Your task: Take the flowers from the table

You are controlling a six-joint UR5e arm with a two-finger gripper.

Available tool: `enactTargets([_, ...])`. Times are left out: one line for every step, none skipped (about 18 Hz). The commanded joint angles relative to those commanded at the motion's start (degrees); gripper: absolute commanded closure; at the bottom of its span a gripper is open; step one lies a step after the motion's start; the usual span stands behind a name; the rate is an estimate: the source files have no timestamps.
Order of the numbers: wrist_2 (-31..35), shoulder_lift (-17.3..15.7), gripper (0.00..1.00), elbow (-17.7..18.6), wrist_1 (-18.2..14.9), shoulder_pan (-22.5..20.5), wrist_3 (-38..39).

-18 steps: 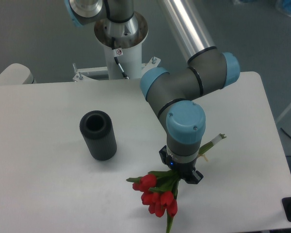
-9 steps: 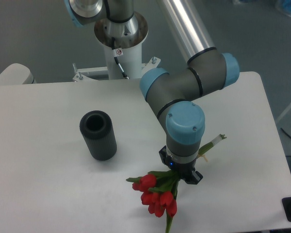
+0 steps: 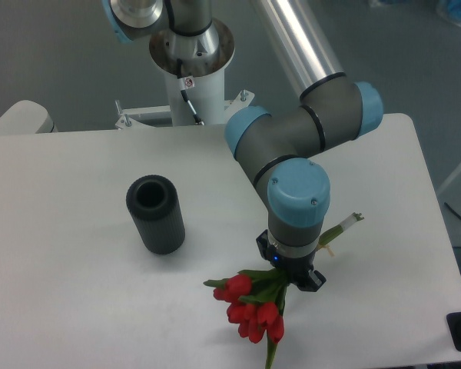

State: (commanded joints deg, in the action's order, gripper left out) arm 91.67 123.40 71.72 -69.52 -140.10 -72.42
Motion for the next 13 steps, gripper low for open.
enactTargets([0.0,0.0,0.79,0.0,0.0,0.0,-0.09])
enactTargets([0.0,0.0,0.79,0.0,0.0,-0.09,-0.09])
enactTargets([0.0,0.0,0.79,0.0,0.0,-0.17,-0.09])
enactTargets([0.0,0.0,0.79,0.09,0.0,-0.09,-0.09])
enactTargets([0.0,0.0,0.79,0.17,0.09,-0.09,-0.09])
enactTargets([0.0,0.0,0.79,0.26,0.09,-0.09,0.0])
enactTargets([0.0,-0.09,0.79,0.26,0.0,-0.09,-0.09])
enactTargets([0.0,-0.09,0.79,0.26,0.0,-0.09,-0.09])
enactTargets([0.0,-0.09,0.79,0.18,0.0,-0.17,-0.09])
enactTargets([0.0,-0.09,0.79,0.18,0.0,-0.17,-0.09])
enactTargets([0.0,-0.17,0.79,0.09,0.0,-0.26,-0.17])
enactTargets([0.0,-0.17,0.79,0.09,0.0,-0.35,-0.26])
enactTargets([0.0,-0.35,0.79,0.26,0.0,-0.52,-0.61])
